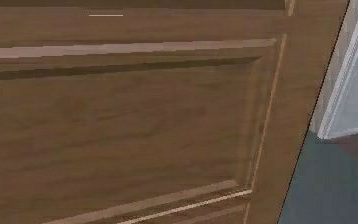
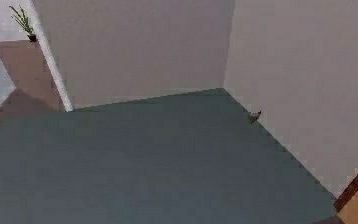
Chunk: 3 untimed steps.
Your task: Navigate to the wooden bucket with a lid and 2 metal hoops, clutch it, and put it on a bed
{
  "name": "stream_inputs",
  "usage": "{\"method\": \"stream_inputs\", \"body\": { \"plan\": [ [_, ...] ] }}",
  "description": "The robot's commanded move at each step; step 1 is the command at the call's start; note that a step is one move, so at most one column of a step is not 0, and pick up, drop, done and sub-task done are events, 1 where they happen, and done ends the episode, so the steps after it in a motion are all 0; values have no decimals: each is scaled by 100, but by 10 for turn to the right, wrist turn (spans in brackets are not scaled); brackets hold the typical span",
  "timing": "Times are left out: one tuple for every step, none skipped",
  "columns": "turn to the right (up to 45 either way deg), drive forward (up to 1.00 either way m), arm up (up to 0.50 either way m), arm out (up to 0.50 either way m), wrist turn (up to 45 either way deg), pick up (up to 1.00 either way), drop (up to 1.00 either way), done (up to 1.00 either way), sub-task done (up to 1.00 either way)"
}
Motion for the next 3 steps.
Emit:
{"method": "stream_inputs", "body": {
  "plan": [
    [450, 0, 0, 0, 0, 0, 0, 0, 0],
    [450, 0, 0, 0, 0, 0, 0, 0, 0],
    [450, 0, 0, 0, 0, 0, 0, 0, 0]
  ]
}}
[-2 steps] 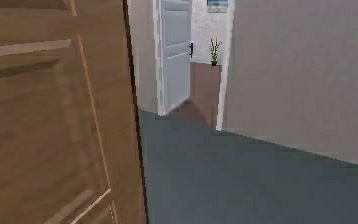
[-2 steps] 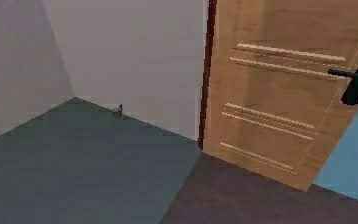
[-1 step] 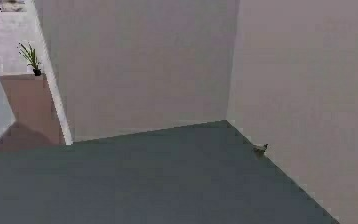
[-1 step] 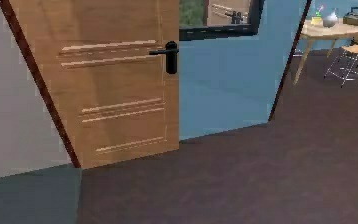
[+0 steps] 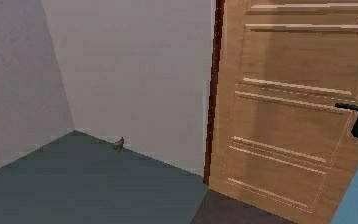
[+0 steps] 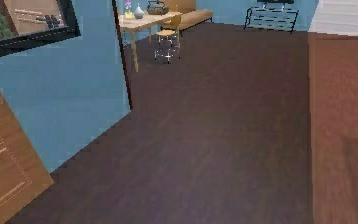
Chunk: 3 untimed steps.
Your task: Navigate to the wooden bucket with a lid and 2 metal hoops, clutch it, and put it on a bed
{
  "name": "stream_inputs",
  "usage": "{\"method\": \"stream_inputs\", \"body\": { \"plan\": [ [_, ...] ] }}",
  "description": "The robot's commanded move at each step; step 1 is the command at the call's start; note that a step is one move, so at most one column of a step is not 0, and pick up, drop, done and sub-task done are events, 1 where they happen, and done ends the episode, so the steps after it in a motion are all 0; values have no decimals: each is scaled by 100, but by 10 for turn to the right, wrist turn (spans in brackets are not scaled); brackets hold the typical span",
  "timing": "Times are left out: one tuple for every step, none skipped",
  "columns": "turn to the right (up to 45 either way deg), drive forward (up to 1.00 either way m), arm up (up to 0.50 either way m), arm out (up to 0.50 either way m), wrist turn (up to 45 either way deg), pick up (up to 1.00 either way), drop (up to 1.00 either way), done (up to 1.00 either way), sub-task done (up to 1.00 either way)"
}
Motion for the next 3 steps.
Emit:
{"method": "stream_inputs", "body": {
  "plan": [
    [270, 0, 0, 0, 0, 0, 0, 0, 0],
    [0, 5, 0, 0, 0, 0, 0, 0, 0],
    [-450, 0, 0, 0, 0, 0, 0, 0, 0]
  ]
}}
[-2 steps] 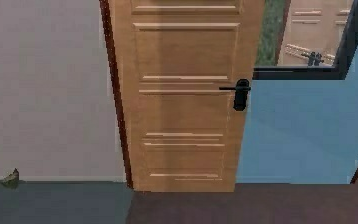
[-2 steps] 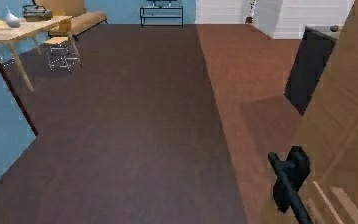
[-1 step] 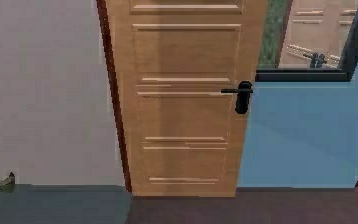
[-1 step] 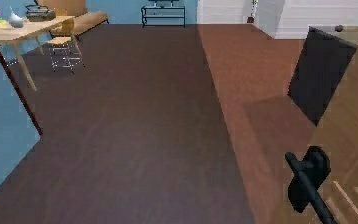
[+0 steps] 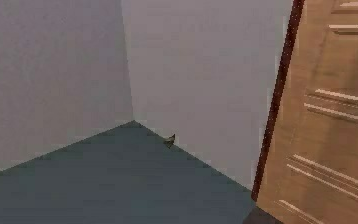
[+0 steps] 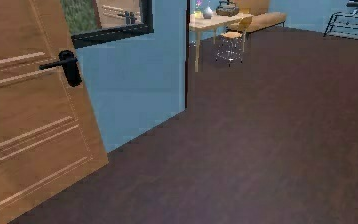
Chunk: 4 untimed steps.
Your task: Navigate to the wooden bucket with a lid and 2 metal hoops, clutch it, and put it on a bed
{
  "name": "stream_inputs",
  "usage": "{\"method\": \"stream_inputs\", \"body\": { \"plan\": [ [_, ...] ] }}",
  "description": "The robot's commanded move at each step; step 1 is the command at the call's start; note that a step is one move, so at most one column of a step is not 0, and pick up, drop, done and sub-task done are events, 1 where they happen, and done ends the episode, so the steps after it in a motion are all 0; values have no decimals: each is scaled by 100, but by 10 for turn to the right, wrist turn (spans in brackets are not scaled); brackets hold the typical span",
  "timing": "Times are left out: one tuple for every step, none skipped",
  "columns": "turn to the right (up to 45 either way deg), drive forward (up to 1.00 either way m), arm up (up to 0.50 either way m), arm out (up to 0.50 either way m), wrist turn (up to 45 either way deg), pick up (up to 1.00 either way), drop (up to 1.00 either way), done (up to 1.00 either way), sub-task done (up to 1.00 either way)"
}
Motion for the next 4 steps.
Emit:
{"method": "stream_inputs", "body": {
  "plan": [
    [-210, 0, 0, 0, 0, 0, 0, 0, 0],
    [0, 60, 0, 0, 0, 0, 0, 0, 0],
    [-450, 0, 0, 0, 0, 0, 0, 0, 0],
    [-210, 0, 0, 0, 0, 0, 0, 0, 0]
  ]
}}
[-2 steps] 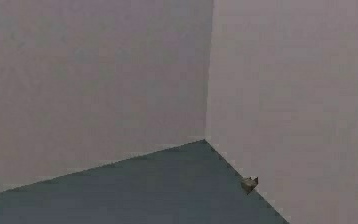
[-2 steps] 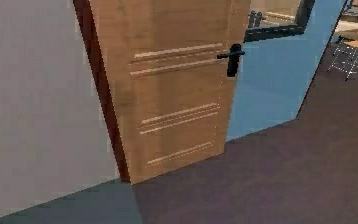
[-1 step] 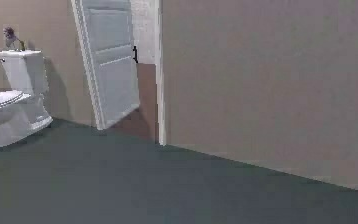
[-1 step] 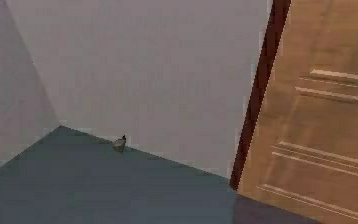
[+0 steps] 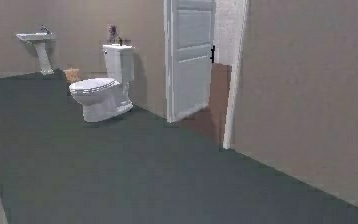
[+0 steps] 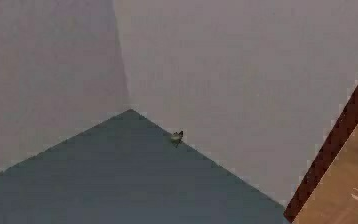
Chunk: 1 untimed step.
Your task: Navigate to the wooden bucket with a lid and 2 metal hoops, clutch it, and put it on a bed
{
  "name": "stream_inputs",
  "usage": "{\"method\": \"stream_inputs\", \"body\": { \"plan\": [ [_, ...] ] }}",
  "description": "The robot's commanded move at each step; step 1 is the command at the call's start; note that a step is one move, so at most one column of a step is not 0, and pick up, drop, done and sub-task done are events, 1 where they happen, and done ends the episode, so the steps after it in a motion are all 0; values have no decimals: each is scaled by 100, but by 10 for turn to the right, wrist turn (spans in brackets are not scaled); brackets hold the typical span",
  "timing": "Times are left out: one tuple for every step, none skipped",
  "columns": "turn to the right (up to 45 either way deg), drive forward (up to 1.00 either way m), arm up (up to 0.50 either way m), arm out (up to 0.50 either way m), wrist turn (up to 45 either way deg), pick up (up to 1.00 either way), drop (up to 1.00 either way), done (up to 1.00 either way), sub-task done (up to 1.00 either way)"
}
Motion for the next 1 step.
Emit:
{"method": "stream_inputs", "body": {
  "plan": [
    [0, 60, 0, 0, 0, 0, 0, 0, 0]
  ]
}}
